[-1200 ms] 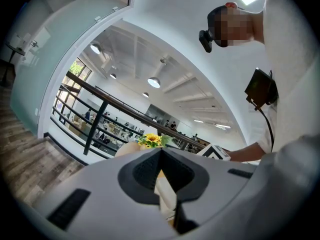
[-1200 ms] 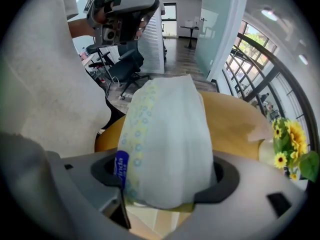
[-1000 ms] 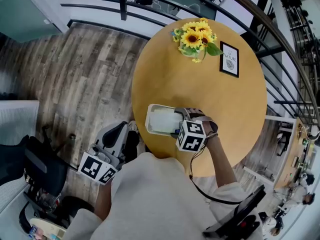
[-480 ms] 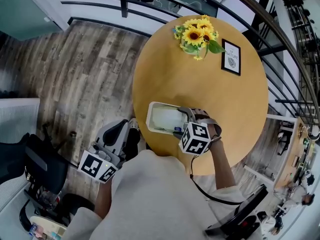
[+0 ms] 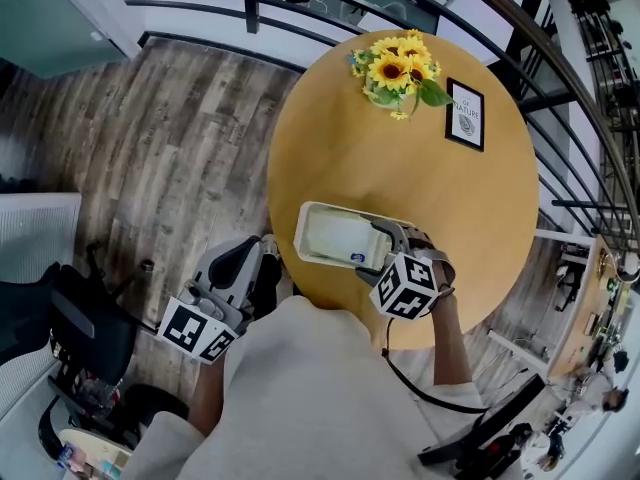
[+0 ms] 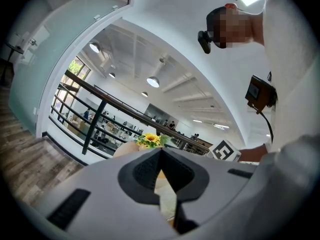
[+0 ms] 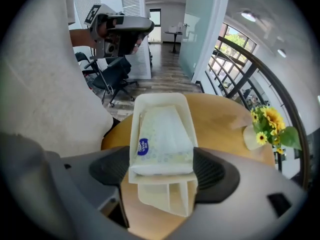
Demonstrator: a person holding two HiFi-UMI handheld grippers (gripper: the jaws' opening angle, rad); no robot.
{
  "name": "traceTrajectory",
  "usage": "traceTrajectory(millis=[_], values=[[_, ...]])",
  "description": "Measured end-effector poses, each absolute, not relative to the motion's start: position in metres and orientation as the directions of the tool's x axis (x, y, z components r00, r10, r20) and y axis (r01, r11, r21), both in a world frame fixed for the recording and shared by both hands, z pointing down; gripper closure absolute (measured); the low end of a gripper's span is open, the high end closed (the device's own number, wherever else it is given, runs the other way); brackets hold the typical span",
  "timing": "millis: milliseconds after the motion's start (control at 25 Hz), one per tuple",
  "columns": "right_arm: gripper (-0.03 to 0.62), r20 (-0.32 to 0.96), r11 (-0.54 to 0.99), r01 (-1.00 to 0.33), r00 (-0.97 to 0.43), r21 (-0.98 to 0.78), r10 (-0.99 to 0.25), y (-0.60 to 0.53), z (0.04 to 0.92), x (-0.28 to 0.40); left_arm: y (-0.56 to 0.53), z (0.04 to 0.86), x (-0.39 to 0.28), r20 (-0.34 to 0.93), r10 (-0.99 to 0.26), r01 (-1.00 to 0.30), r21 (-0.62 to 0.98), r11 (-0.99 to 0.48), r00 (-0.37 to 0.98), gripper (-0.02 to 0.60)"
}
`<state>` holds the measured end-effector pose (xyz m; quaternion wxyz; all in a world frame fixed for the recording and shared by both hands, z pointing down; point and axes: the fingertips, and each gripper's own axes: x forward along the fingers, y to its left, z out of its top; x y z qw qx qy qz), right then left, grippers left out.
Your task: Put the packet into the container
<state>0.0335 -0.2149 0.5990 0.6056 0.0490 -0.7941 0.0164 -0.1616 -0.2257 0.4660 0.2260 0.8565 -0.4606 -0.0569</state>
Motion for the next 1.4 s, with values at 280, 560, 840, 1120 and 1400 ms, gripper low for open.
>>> traceTrajectory(millis=[280,560,840,1120,1400], values=[[0.187,0.968,0.995,-0.102,-0.248,0.007,-0.032,-0.208,0.614,0.03,-0.228,0.465,-0.162,0.108,-0.81,-0.759,0.439,-0.481,0.576,0.577],[0.191,0.906,0.969,-0.238,-0.391,0.07,-0.161,-0.226,0.578,0.02,-0.23,0.462,-0.157,0.097,-0.79,-0.741,0.431,-0.515,0.605,0.577],[0.324,0.726,0.834,-0.535,-0.52,0.134,-0.45,-0.246,0.53,0.012,-0.235,0.441,-0.143,0.062,-0.724,-0.685,0.388,-0.617,0.687,0.577],[0.533,0.464,0.621,-0.77,-0.501,0.146,-0.731,-0.26,0.485,0.022,-0.241,0.418,-0.132,0.039,-0.681,-0.655,0.32,-0.685,0.731,0.577],[0.588,0.227,0.497,-0.862,-0.506,-0.099,-0.832,-0.266,0.456,0.028,-0.248,0.415,-0.119,0.043,-0.636,-0.622,0.267,-0.736,0.771,0.577]])
